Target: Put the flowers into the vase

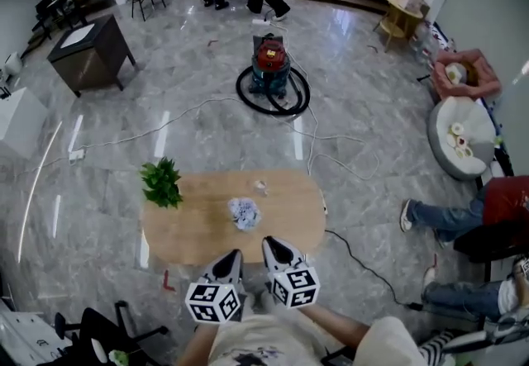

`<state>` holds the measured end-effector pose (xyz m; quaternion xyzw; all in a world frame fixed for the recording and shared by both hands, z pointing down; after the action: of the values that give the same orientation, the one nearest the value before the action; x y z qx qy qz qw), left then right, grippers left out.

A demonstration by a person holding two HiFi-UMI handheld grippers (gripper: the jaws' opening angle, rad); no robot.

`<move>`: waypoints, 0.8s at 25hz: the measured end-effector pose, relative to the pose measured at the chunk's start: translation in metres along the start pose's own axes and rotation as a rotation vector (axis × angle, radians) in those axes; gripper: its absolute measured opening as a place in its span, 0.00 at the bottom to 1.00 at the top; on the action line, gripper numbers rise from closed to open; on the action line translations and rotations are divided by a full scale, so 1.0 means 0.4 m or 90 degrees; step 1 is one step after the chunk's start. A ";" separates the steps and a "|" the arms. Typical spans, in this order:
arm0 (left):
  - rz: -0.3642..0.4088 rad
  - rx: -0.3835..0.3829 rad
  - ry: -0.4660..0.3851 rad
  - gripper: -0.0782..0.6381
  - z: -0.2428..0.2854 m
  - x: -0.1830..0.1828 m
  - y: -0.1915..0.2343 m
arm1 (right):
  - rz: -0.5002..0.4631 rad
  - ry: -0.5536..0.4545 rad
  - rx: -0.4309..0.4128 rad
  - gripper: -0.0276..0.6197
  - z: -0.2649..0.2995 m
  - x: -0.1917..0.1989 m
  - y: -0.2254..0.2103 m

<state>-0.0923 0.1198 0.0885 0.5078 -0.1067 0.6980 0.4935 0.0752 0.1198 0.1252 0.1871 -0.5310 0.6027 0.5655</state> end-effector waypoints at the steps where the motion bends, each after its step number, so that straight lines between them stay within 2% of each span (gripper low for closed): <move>1: 0.006 0.003 -0.003 0.12 -0.011 -0.006 -0.005 | 0.002 -0.004 -0.004 0.08 -0.002 -0.009 0.009; 4: 0.028 0.006 -0.014 0.12 -0.041 -0.026 -0.020 | -0.004 -0.017 -0.019 0.08 -0.012 -0.040 0.042; 8: 0.018 0.021 -0.033 0.12 -0.067 -0.062 -0.032 | -0.012 -0.045 -0.040 0.08 -0.032 -0.094 0.080; 14: 0.037 0.044 -0.039 0.12 -0.116 -0.088 -0.050 | 0.009 -0.056 -0.041 0.08 -0.078 -0.097 0.120; 17: 0.055 0.051 -0.044 0.12 -0.101 -0.120 -0.051 | -0.010 -0.061 -0.044 0.08 -0.045 -0.129 0.106; 20: 0.059 0.056 -0.054 0.12 -0.057 -0.145 -0.037 | -0.058 -0.042 -0.050 0.07 0.022 -0.136 0.060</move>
<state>-0.0946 0.1082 0.0254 0.5527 -0.1200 0.7021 0.4325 0.0667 0.0910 0.0730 0.2083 -0.5635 0.5482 0.5818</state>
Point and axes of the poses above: the fingertips, and each gripper's own axes: z forward along the fingers, y to its left, x out of its underside, the point moved 9 cm from there along -z, backward along the fingers, and after that the axes turned 5 degrees about z, right-handed, at the moved point
